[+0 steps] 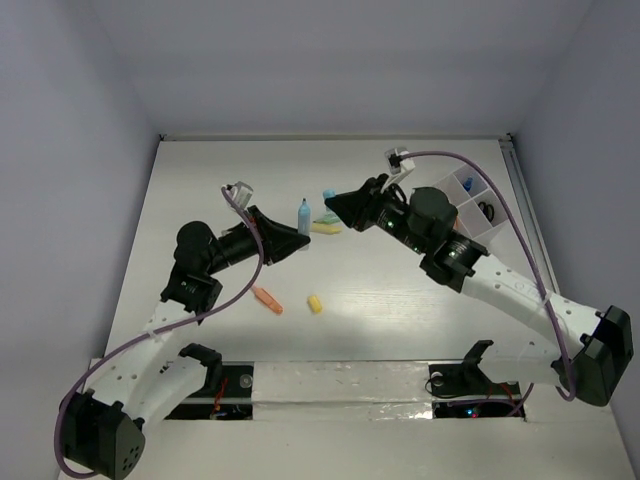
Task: Sort the stationery into containers
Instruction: Close the pen cap on the pen.
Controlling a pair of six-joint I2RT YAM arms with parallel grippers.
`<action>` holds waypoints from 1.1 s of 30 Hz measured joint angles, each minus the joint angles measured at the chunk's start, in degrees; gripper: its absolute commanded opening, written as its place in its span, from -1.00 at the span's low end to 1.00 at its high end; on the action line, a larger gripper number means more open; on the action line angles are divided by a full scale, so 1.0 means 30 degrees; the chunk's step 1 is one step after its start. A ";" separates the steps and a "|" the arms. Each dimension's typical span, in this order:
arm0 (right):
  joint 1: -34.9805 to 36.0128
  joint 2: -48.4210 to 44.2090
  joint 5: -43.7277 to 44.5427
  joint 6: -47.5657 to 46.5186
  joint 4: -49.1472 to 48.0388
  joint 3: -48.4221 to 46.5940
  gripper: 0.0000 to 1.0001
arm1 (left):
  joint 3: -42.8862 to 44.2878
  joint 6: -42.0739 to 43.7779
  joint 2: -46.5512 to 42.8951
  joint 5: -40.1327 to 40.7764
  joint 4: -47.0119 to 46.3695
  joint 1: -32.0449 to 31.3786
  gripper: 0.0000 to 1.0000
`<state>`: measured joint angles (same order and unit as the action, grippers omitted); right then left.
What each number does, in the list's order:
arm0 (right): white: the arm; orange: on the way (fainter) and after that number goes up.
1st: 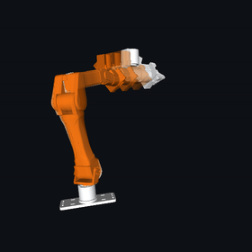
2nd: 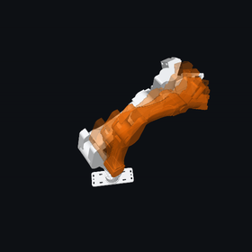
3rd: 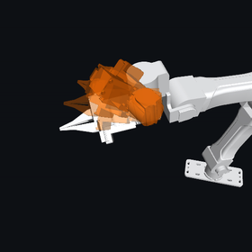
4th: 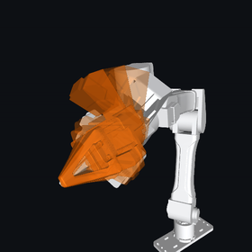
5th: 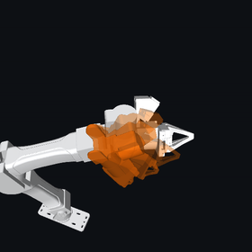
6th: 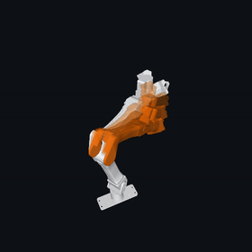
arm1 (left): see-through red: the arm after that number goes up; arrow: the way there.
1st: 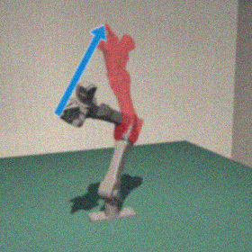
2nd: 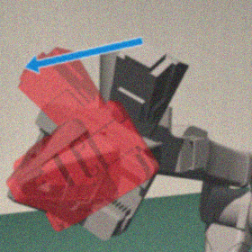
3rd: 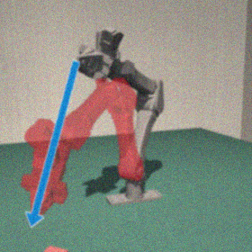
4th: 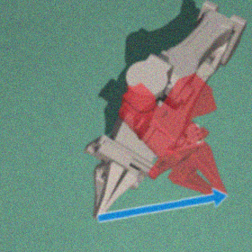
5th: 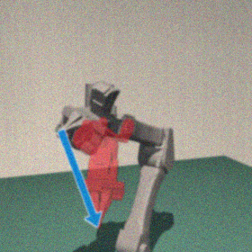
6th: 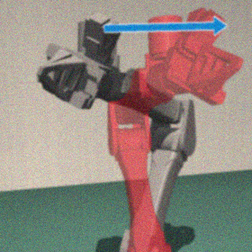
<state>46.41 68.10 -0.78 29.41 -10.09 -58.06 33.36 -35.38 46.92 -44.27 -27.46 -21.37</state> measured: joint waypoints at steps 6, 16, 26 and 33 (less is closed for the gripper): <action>-0.0204 0.0270 -0.1115 0.0699 -0.3308 -0.0481 -1.00 | -0.0357 -0.0933 0.0058 -0.1188 -0.1239 0.0000 -1.00; -0.0204 0.2718 -0.3104 0.2324 -0.7788 -0.1457 -1.00 | -0.0874 -0.2193 -0.0087 -0.2047 -0.2761 0.0000 -1.00; -0.0204 0.3198 -0.4466 0.3060 -0.9129 -0.1596 -1.00 | -0.0874 -0.2375 -0.0197 -0.2025 -0.3053 0.0000 -1.00; -0.0204 0.3089 -0.4903 0.3257 -0.9748 -0.0954 -1.00 | -0.0874 -0.2375 -0.0386 -0.1661 -0.3075 0.0000 -1.00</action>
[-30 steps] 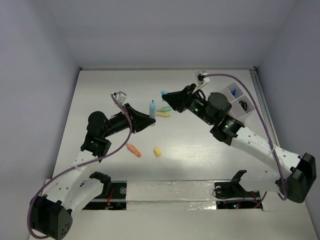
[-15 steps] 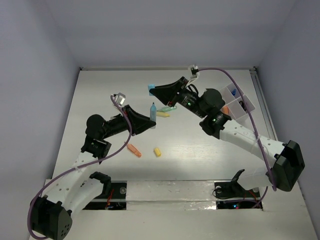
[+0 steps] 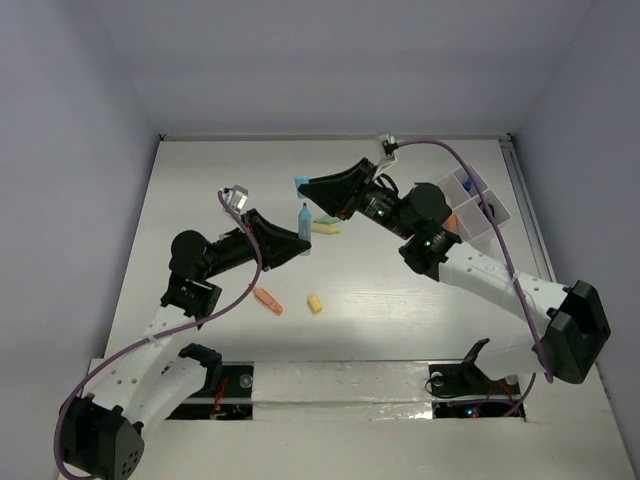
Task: Sort the stationery into containers
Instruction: Close the pen cap on the pen.
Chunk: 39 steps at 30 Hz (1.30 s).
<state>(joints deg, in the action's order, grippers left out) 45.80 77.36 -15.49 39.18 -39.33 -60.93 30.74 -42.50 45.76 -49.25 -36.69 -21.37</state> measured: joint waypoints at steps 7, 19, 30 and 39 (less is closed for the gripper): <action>0.0000 0.0000 -0.0189 0.0248 -0.0211 0.0612 -1.00 | 0.0000 0.0000 0.0000 0.0087 -0.0138 0.0000 -1.00; 0.0000 -0.0007 -0.0430 0.0692 -0.1282 0.1545 -1.00 | 0.0000 -0.0007 0.0015 0.0226 -0.0160 0.0000 -1.00; 0.0109 0.0000 -0.0969 0.1472 -0.3351 0.2608 -1.00 | -0.0117 -0.0962 -0.0066 0.0342 -0.1100 -0.0015 -1.00; 0.0459 0.0095 -0.0976 0.2302 -0.6273 0.3424 -1.00 | -0.0634 -0.3177 0.0087 0.0452 -0.4058 -0.0393 -1.00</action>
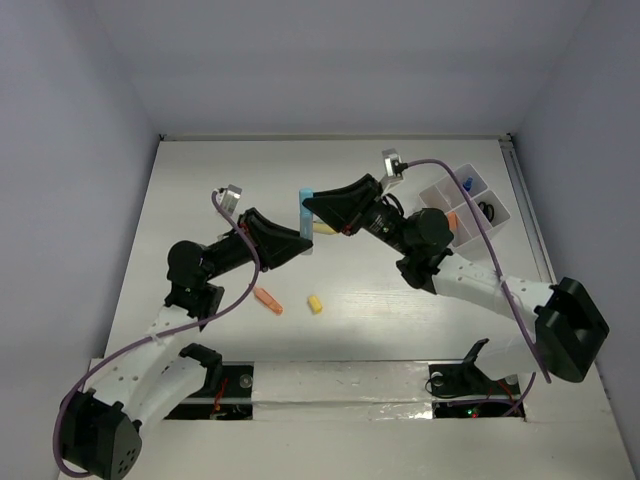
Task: Sort the stationery into containers
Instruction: Close the pen cap on the pen.
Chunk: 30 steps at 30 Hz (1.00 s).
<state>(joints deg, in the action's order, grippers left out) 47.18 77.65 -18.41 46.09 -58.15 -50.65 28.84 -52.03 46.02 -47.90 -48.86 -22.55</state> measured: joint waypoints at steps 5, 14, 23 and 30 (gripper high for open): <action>0.0073 0.0219 0.0044 0.0641 -0.1166 0.0328 -1.00 | 0.0022 -0.0270 0.0539 0.0168 -0.1064 -0.0386 -1.00; 0.0124 0.0015 0.1151 0.1027 -0.1945 0.1180 -1.00 | 0.0867 -0.0219 0.1676 -0.0299 -0.0831 -0.0714 -1.00; 0.0233 -0.1894 0.1916 0.0386 0.1122 0.1464 -1.00 | 0.2747 0.0554 0.1909 -0.1370 0.2331 -0.0925 -1.00; 0.0750 -0.2361 0.3279 0.0546 0.0488 0.3257 -1.00 | 0.3628 0.0896 0.2557 -0.2827 0.4641 -0.1093 -1.00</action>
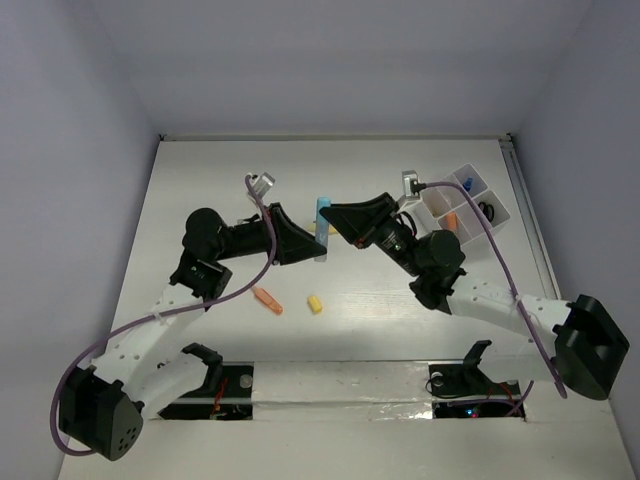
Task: Sort the stationery into containers
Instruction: Close the pen cap on the pen, then place the pen in the storage box.
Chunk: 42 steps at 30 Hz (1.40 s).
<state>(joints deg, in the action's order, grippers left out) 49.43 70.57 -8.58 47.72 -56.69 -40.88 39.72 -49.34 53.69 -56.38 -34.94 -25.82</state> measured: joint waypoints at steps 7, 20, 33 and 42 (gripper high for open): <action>0.0772 0.0117 0.1719 0.0328 -0.1151 0.1064 -1.00 | 0.0845 0.0080 0.0758 -0.1100 0.1668 -0.0095 -1.00; 0.1239 -0.2703 0.3570 -0.1574 0.5129 -0.0852 -1.00 | 0.1443 0.2040 -0.0721 0.0517 0.4218 -0.0153 -0.48; -0.6484 -0.3424 0.5574 -0.4685 1.4855 -0.2557 -1.00 | 0.0335 0.7847 -0.5238 0.6441 1.0506 0.0452 0.91; -1.1271 -0.3993 1.0571 -0.7876 1.6531 -0.1865 -1.00 | -0.1231 0.9959 -0.8014 0.9238 1.1905 0.0073 0.98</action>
<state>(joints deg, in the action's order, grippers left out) 15.62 58.59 23.14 24.10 -7.09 -46.48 36.03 -19.46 29.65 -28.67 0.78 -25.61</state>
